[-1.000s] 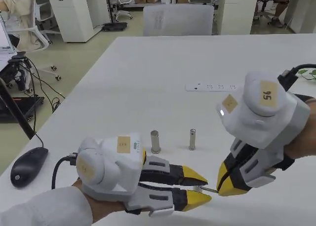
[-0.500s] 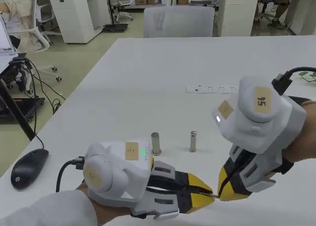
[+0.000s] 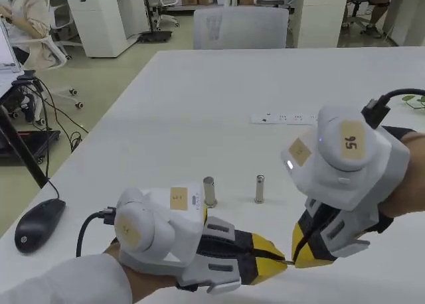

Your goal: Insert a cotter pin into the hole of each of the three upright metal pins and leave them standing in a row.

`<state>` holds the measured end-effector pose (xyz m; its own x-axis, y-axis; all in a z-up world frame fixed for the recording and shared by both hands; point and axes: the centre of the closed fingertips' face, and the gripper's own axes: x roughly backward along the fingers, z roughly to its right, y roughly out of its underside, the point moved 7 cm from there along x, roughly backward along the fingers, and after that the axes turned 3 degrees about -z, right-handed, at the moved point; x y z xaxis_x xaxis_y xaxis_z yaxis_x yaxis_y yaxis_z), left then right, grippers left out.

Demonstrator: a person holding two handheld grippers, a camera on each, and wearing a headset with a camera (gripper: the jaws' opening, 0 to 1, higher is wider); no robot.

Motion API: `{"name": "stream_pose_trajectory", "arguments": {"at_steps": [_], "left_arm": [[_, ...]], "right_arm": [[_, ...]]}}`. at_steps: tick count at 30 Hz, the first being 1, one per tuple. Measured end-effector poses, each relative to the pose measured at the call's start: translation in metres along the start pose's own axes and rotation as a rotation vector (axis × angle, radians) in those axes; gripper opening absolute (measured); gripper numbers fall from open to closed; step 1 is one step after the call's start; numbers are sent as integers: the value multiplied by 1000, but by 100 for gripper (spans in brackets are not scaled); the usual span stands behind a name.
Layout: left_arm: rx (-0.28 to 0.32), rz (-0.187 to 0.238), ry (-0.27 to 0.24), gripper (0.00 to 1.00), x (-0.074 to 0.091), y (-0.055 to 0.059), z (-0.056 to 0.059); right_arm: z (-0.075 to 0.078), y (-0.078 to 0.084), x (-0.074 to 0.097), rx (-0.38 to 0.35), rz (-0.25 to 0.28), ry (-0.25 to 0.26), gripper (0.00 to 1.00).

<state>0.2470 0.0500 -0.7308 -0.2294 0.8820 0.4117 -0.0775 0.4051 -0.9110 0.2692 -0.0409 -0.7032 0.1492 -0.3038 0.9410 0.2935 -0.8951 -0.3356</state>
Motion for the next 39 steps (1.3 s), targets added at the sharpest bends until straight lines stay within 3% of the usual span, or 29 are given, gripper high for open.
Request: {"name": "stream_pose_trajectory", "arguments": {"at_steps": [7, 18, 25, 34, 39], "left_arm": [[13, 2, -1, 1, 0, 0, 0], [27, 13, -12, 0, 3, 0, -2], [27, 6, -16, 0, 6, 1, -2], [58, 9, -23, 0, 8, 2, -5], [80, 16, -22, 0, 8, 2, -7]], "right_arm": [[0, 0, 1, 12, -8, 6, 2], [2, 0, 3, 22, 26, 17, 5], [3, 2, 7, 3, 39, 24, 11], [-2, 11, 9, 2, 54, 62, 11], [-4, 11, 10, 21, 82, 114, 11]]}}
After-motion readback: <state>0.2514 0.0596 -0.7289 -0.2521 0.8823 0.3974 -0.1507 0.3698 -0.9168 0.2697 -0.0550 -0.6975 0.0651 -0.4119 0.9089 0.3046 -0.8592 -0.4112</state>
